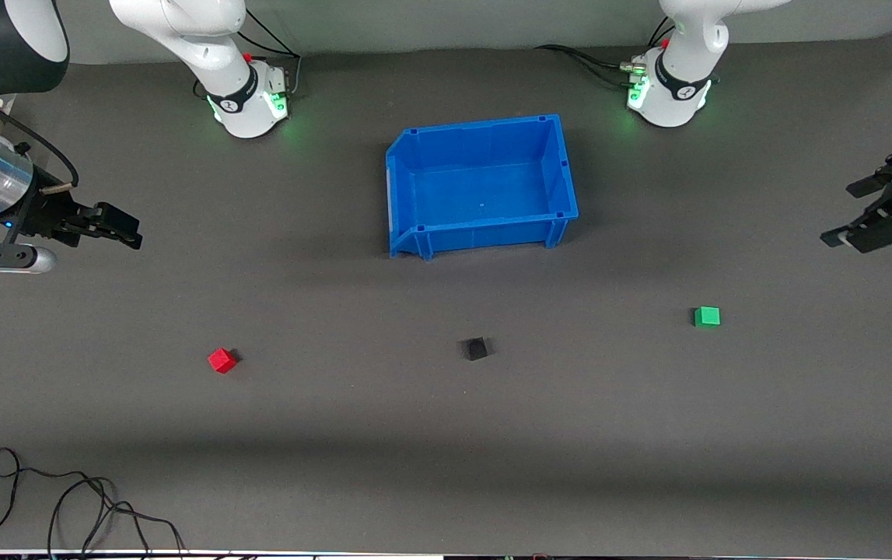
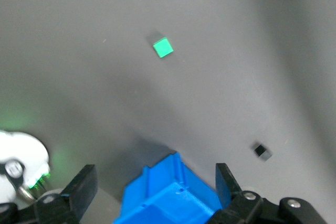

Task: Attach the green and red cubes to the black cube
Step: 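Reach the right gripper to the red cube while the left gripper reaches the green cube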

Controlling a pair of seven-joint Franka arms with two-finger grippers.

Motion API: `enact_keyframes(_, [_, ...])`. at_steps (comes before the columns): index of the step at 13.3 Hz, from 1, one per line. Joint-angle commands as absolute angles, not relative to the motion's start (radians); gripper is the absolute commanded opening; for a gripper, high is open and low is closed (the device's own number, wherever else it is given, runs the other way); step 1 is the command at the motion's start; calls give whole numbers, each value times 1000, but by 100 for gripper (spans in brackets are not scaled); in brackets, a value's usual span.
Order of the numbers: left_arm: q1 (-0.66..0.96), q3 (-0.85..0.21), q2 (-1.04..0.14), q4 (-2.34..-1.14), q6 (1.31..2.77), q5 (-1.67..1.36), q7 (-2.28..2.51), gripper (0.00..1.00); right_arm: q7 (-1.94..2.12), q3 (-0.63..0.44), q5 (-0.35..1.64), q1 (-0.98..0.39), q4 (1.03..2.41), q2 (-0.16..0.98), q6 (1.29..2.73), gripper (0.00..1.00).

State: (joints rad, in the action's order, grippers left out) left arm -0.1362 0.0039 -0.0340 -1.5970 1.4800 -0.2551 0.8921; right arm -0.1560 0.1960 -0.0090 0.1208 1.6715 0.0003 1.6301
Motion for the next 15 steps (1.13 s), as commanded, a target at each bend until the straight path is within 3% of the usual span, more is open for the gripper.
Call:
enact_keyframes(1, [-163, -2, -60, -1626, 1499, -290, 1124, 100, -172, 189, -9, 121, 1646, 14, 1624, 100])
enact_keyframes(10, [-227, -2, -74, -1957, 1834, -454, 1267, 100, -196, 180, 24, 149, 1638, 136, 1768, 99])
enact_keyframes(15, [-253, -2, -195, -2054, 1995, -557, 1002, 100, -179, 178, 40, 152, 1641, 283, 1844, 100])
